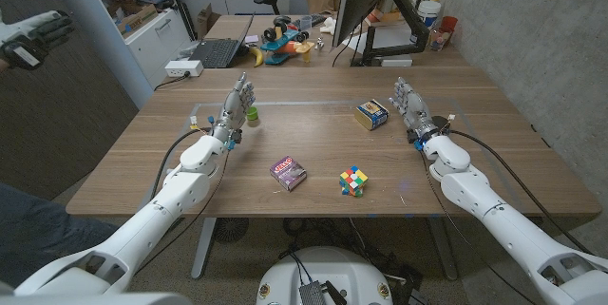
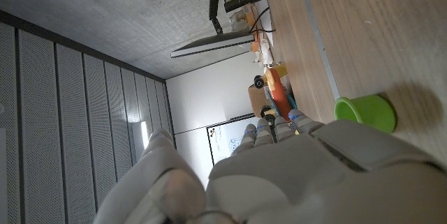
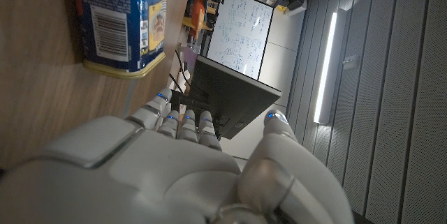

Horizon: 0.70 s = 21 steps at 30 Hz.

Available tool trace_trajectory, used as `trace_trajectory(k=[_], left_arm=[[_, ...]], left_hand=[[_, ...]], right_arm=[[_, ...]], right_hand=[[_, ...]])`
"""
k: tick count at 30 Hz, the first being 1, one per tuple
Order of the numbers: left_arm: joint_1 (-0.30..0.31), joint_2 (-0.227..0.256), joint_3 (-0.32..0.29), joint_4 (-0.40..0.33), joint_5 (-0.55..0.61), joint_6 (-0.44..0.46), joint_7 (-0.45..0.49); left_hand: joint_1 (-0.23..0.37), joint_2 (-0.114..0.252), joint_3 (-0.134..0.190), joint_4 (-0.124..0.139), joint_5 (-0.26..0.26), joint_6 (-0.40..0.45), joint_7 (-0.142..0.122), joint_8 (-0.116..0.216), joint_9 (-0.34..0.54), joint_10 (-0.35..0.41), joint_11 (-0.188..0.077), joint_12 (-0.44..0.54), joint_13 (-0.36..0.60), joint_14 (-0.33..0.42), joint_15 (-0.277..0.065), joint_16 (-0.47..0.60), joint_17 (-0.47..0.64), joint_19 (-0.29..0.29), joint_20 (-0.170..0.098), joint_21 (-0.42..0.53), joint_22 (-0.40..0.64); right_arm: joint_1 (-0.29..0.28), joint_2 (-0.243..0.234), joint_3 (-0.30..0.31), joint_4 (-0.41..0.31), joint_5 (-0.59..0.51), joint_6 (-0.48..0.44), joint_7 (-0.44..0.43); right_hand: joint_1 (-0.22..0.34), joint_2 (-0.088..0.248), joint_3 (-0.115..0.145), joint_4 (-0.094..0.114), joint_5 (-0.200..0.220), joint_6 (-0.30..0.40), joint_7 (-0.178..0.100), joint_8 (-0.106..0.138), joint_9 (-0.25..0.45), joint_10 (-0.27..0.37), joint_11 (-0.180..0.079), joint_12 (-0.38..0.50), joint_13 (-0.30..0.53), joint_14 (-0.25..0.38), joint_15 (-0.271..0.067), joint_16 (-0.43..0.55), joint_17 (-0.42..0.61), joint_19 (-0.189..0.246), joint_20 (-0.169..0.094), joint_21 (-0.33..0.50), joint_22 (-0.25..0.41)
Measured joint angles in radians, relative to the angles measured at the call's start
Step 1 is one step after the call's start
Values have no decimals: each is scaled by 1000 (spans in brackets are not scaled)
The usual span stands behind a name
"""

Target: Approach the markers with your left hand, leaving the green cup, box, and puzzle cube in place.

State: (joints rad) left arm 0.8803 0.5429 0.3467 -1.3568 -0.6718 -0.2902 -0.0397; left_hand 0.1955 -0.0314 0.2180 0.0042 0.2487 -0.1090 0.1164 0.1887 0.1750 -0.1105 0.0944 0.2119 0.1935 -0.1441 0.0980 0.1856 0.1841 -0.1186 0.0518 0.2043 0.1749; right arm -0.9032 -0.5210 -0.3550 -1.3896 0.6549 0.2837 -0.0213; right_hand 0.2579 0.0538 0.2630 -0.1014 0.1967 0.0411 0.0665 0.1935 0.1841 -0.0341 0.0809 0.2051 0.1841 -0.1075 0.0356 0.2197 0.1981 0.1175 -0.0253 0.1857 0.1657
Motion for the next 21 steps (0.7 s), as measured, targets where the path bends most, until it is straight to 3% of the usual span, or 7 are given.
trace_trajectory(k=[9, 21], left_arm=[[31, 21, -15, -40, -13, -3, 3], [61, 44, -28, -84, -9, -5, 7]], left_hand=[[0, 0, 0, 0, 0, 0, 0, 0, 0, 0, 0, 0, 0, 0, 0, 0, 0, 0, 0, 0, 0], [5, 5, 0, 0, 0, 0, 0, 0, 0, 0, 0, 0, 0, 0, 0, 0, 0, 0, 0, 0, 0]], right_arm=[[-51, -10, 9, -72, 1, -3, -27], [-79, -14, 12, -108, -5, 6, -55]], right_hand=[[0, 0, 0, 0, 0, 4, 4, 0, 0, 5, 5, 0, 0, 0, 0, 0, 0, 9, 2, 0, 0], [0, 0, 0, 0, 0, 5, 5, 0, 0, 9, 2, 0, 0, 0, 0, 0, 0, 9, 2, 0, 0]])
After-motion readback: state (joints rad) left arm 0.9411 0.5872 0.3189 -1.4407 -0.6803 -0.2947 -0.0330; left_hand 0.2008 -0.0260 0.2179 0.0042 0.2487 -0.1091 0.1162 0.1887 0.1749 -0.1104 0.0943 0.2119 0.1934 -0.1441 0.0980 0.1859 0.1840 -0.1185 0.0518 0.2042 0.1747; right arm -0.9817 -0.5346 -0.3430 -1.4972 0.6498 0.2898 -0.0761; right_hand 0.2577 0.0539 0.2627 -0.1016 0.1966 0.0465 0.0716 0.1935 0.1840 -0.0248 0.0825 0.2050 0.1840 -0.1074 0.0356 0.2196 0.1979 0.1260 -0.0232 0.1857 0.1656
